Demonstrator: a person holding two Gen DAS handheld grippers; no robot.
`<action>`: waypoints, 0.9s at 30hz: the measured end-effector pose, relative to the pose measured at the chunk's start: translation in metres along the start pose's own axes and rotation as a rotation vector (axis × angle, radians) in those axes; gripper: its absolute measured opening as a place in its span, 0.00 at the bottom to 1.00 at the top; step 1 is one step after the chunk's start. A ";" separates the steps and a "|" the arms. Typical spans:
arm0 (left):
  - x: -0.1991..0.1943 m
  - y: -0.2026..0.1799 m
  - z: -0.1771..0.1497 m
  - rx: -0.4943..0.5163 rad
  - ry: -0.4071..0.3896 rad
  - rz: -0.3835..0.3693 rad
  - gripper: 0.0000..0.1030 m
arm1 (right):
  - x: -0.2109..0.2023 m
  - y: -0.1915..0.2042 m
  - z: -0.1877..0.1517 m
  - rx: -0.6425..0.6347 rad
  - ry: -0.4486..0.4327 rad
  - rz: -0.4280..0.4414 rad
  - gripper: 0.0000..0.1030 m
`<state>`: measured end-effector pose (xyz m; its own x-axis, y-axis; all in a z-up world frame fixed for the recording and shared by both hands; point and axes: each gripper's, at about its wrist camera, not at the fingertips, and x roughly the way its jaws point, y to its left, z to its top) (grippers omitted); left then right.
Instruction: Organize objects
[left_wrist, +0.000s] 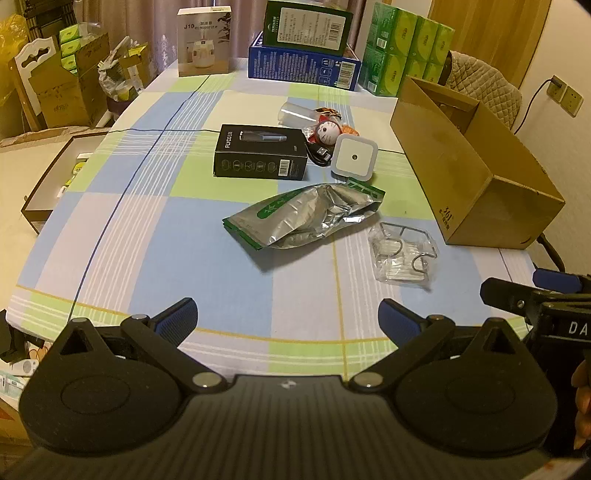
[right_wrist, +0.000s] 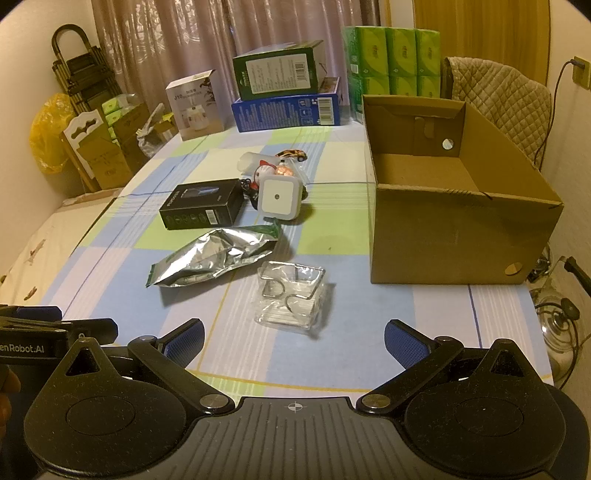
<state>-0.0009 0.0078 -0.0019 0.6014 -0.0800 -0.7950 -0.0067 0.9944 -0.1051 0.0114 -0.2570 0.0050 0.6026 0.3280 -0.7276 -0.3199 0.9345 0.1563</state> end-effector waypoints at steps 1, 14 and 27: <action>0.000 0.000 0.000 -0.001 0.000 0.000 1.00 | 0.000 0.000 0.000 0.000 0.000 0.000 0.98; 0.001 0.002 -0.003 -0.003 0.003 -0.005 1.00 | -0.001 -0.003 -0.003 0.005 -0.007 -0.015 0.98; 0.010 0.011 0.010 0.029 0.025 -0.017 1.00 | 0.002 -0.006 -0.004 -0.015 -0.024 -0.008 0.98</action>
<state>0.0129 0.0182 -0.0054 0.5810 -0.0981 -0.8080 0.0264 0.9945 -0.1018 0.0116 -0.2629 -0.0002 0.6226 0.3240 -0.7123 -0.3260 0.9349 0.1403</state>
